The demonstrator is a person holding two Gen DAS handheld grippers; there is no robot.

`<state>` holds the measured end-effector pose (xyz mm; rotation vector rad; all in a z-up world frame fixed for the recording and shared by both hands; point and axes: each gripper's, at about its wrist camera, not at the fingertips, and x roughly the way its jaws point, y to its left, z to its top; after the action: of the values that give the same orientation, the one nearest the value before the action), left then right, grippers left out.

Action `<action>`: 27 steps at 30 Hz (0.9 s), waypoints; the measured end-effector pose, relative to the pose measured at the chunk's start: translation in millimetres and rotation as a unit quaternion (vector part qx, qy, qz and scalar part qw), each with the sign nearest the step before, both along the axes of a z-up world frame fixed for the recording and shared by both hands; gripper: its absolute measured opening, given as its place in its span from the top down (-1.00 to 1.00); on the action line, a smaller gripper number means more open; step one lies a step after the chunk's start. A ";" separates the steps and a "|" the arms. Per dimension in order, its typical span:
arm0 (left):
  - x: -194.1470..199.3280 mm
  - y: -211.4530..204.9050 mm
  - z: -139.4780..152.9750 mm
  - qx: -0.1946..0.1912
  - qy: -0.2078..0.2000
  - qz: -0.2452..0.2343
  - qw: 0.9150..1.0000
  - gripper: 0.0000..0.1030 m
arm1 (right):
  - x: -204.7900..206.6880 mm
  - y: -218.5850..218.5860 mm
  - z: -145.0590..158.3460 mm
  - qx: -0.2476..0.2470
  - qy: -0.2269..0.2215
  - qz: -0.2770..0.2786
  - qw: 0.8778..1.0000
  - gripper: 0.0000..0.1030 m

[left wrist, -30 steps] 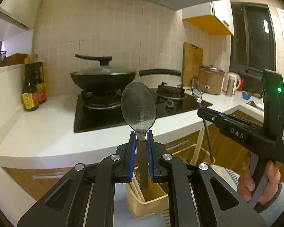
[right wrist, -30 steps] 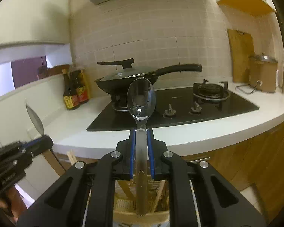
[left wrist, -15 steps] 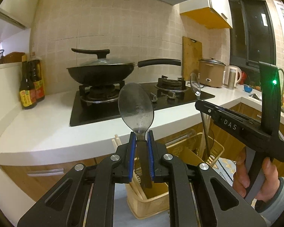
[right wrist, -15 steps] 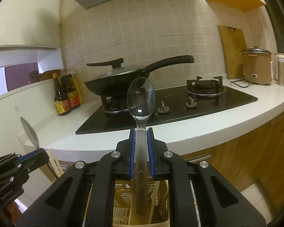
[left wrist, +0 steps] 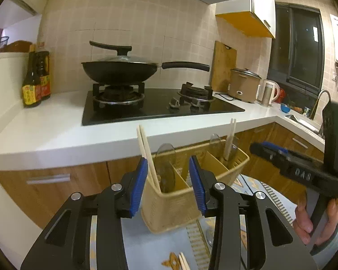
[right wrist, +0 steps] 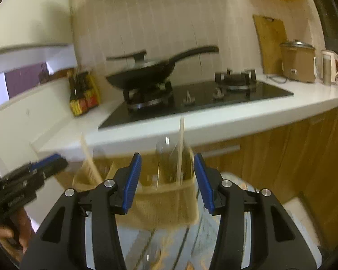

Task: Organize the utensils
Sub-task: 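Move both open tools back down toward the chopsticks and last spoon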

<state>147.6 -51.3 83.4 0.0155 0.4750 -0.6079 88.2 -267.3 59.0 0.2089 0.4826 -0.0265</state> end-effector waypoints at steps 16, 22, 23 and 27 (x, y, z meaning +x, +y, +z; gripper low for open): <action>-67.7 17.2 -53.8 0.055 0.096 0.000 0.994 0.27 | -38.5 55.1 -89.8 0.027 0.218 0.064 0.973 0.29; -74.9 17.5 -98.9 0.102 0.168 -0.013 0.980 0.27 | -40.5 79.2 -120.9 0.006 0.261 0.075 0.962 0.40; -76.6 16.7 -107.5 0.112 0.178 -0.020 0.977 0.27 | -40.9 82.7 -124.6 0.001 0.265 0.074 0.961 0.40; -84.9 9.4 -128.9 0.148 0.193 -0.037 0.969 0.27 | -41.8 93.1 -134.7 -0.028 0.274 0.059 0.960 0.41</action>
<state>62.7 -41.9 -45.6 0.2019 0.9453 -0.6100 46.4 -174.1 -75.8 0.1131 1.0455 0.0199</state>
